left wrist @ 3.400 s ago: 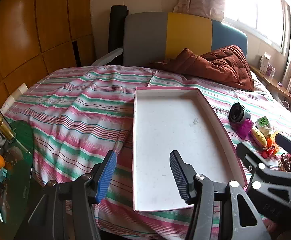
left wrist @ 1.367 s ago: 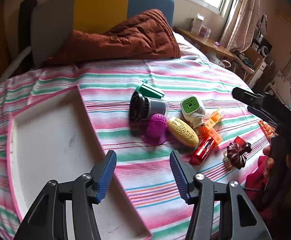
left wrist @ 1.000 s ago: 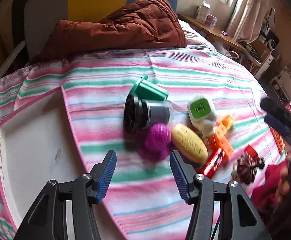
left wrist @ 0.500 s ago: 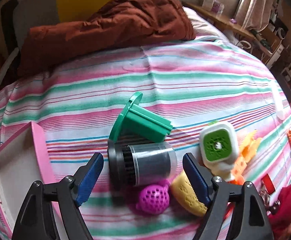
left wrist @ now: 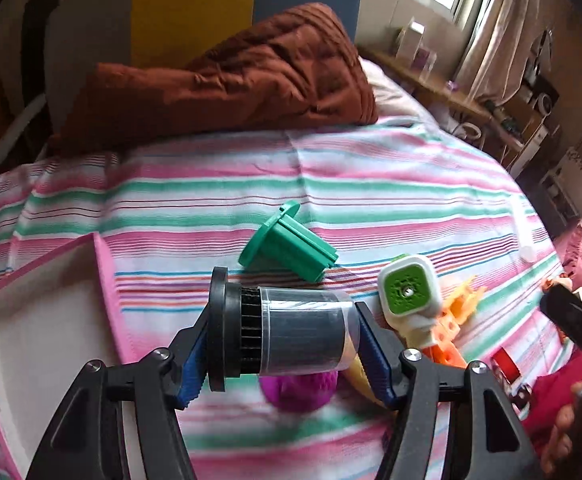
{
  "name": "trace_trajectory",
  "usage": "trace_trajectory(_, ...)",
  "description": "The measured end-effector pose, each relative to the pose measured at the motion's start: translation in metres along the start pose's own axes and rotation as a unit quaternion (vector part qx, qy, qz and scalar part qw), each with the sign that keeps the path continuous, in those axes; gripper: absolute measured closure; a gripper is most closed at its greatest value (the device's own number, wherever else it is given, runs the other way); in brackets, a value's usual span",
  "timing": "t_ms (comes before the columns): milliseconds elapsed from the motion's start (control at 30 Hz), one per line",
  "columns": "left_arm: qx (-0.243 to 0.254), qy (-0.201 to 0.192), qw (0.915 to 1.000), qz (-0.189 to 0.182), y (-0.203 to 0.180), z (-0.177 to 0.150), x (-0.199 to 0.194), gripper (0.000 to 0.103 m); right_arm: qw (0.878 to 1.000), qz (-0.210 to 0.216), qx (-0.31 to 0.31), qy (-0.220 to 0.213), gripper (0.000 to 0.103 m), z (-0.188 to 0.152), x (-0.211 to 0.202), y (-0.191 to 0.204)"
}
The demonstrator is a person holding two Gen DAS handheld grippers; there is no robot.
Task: Organize rigid objects
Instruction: 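Grasp the brown fluted mold with the right gripper while the left holds the cylinder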
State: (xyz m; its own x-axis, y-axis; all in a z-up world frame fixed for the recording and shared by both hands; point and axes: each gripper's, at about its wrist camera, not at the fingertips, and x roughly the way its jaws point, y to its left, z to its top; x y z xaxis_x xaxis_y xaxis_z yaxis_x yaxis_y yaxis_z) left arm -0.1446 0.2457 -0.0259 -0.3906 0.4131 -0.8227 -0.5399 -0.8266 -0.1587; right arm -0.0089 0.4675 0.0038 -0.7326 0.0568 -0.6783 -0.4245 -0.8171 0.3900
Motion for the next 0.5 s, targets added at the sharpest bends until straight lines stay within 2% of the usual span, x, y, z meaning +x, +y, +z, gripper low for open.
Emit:
trace_trajectory(233,-0.011,-0.039,0.9991,-0.013,0.009,-0.026,-0.045,0.037,1.0,0.001,-0.015,0.004,0.003,-0.002,0.002,0.004)
trace_trajectory(367,-0.008,-0.049,0.9986,-0.017,0.009,-0.052,-0.066,0.037,1.0,0.0,0.009,-0.007,0.02,0.002,-0.003,-0.007)
trace_trajectory(500,-0.007,-0.055,0.9982,-0.023,0.009,-0.075,-0.081,0.037,0.998,-0.016,0.059,-0.012,0.031,0.003,-0.009,-0.029)
